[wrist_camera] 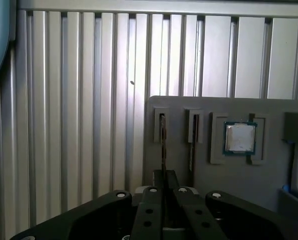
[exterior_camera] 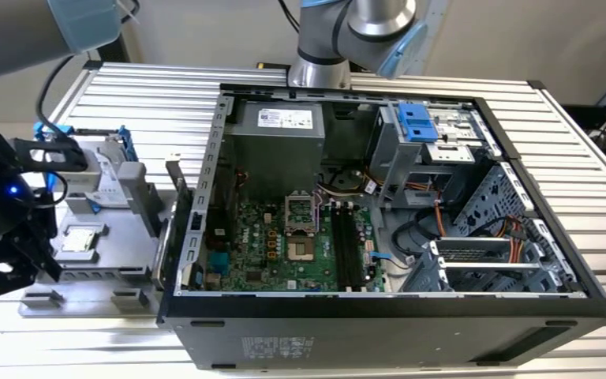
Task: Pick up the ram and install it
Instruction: 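Pick up the ram and move it above insertion slot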
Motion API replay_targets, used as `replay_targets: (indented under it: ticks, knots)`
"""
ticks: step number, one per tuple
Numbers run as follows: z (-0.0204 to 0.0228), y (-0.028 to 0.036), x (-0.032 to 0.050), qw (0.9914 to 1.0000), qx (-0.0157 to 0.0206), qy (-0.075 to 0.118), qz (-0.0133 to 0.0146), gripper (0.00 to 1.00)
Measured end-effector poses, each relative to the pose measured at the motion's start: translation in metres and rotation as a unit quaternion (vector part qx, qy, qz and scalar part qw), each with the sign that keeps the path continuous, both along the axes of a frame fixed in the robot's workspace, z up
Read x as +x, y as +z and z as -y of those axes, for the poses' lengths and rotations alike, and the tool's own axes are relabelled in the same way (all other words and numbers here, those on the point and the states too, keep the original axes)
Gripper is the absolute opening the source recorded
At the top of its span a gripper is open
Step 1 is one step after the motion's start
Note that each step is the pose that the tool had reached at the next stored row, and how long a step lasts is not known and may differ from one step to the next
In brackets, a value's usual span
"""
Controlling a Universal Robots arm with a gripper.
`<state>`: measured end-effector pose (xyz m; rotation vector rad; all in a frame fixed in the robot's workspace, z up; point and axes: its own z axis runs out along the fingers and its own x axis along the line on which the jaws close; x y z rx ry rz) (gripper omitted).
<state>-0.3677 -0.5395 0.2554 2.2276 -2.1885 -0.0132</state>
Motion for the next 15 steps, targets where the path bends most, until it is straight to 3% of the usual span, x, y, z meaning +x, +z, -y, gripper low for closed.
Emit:
replay_targets:
  ticks: [15]
  knots:
    - [0.0000,0.0166,0.0000,1.00000,0.0000,0.000,0.0000,0.00]
